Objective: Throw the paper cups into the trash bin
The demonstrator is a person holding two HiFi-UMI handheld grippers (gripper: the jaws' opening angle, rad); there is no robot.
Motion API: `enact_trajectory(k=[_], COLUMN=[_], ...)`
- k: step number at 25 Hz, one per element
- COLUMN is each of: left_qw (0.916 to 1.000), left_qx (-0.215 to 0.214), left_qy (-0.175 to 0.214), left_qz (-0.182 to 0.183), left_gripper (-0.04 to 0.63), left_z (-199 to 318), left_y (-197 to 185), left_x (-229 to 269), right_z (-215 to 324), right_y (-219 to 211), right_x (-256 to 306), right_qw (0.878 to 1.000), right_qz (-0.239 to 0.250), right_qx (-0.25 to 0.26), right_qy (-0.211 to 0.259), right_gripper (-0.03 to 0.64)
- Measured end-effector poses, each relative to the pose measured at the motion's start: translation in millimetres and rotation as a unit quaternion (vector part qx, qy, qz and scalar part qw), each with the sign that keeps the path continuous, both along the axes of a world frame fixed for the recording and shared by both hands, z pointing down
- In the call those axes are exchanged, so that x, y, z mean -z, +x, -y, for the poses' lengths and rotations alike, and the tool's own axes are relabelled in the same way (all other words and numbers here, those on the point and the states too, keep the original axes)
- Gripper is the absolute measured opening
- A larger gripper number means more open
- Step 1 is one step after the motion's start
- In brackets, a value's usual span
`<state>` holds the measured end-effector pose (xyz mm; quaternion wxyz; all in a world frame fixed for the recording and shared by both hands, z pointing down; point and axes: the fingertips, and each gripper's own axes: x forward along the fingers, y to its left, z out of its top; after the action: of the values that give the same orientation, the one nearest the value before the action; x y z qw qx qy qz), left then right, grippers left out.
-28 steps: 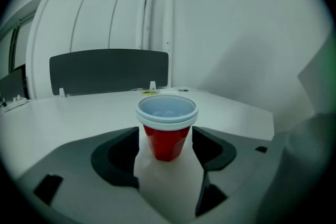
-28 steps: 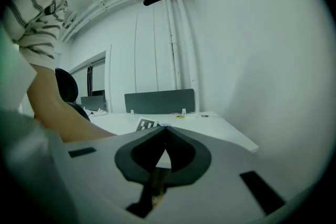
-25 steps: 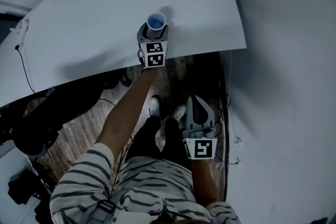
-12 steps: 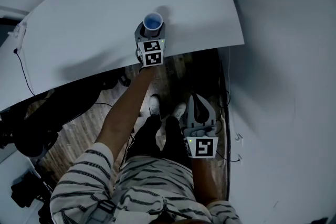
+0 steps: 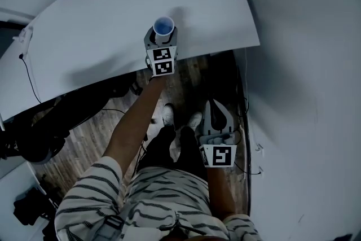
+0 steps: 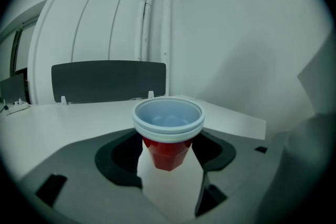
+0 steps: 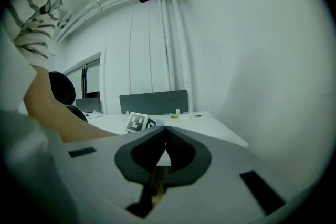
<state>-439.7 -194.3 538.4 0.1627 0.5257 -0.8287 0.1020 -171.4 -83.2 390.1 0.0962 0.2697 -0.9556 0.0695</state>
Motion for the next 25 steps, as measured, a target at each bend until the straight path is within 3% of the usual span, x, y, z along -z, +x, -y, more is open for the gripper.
enact_trajectory(k=[21,25], left_qw=[0.9985,0.9969], left_qx=[-0.044,-0.059], left_qy=[0.029,0.038], left_qz=[0.016,0.036], left_gripper=[0.308,0.308], left_z=[-40,-49], left_y=[69,85], left_x=[83,109], right_z=[-14,-12], right_y=[33,43], right_x=[40,49], right_qw=[0.999,0.999], right_qz=[0.021,0.028], right_qx=[-0.001,-0.009], right_qy=[0.035,0.03], right_gripper=[0.009,0.009])
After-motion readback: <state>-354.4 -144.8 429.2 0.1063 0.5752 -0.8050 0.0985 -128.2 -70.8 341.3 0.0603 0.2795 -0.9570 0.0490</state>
